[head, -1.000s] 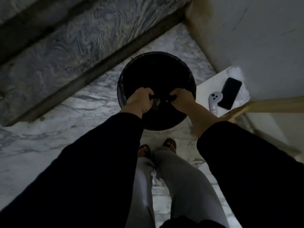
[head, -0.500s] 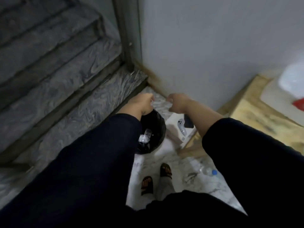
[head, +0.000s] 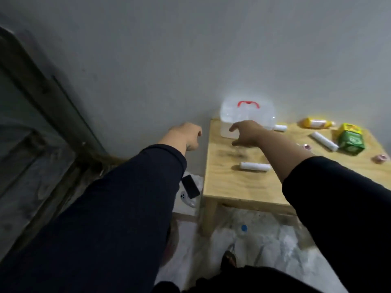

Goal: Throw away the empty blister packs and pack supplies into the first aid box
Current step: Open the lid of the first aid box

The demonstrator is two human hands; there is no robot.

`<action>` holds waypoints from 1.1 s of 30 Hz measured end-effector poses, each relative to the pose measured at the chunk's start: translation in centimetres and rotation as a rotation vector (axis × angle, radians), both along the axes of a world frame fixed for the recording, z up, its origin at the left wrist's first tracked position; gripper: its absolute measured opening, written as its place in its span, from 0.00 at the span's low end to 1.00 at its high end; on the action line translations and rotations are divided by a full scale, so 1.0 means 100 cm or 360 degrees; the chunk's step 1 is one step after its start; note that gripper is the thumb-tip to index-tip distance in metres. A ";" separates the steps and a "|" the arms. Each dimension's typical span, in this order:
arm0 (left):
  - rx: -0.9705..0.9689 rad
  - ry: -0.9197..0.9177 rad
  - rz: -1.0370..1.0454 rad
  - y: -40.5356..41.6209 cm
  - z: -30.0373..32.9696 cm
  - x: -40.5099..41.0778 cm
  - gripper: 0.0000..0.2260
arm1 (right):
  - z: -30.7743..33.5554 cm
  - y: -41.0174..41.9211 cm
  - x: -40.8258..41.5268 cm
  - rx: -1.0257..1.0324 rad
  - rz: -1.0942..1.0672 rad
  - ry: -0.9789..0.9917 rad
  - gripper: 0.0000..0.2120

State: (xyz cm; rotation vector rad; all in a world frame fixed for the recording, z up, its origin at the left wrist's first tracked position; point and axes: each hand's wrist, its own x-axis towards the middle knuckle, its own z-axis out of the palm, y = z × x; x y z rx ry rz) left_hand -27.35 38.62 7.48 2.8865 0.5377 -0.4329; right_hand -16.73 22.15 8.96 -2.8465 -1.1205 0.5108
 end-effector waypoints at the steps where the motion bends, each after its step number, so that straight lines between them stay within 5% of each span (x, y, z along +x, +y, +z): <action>1: 0.0050 -0.0021 -0.0076 -0.011 0.003 0.016 0.22 | 0.001 -0.015 0.011 -0.0016 -0.0049 -0.0028 0.27; 7: 0.0377 -0.0158 -0.0391 -0.059 0.001 0.104 0.26 | -0.006 -0.071 0.075 -0.0018 -0.0273 -0.0111 0.32; 14: 0.0358 -0.0192 -0.0362 -0.063 -0.029 0.171 0.30 | -0.039 -0.063 0.128 0.0035 -0.0156 -0.0190 0.39; 21: 0.0050 -0.0316 -0.0135 -0.039 -0.064 0.187 0.39 | -0.088 -0.032 0.147 0.0120 0.0000 -0.0380 0.41; 33: 0.0260 -0.0496 -0.0193 -0.033 -0.088 0.191 0.37 | -0.107 -0.009 0.144 -0.0007 0.0019 -0.0679 0.38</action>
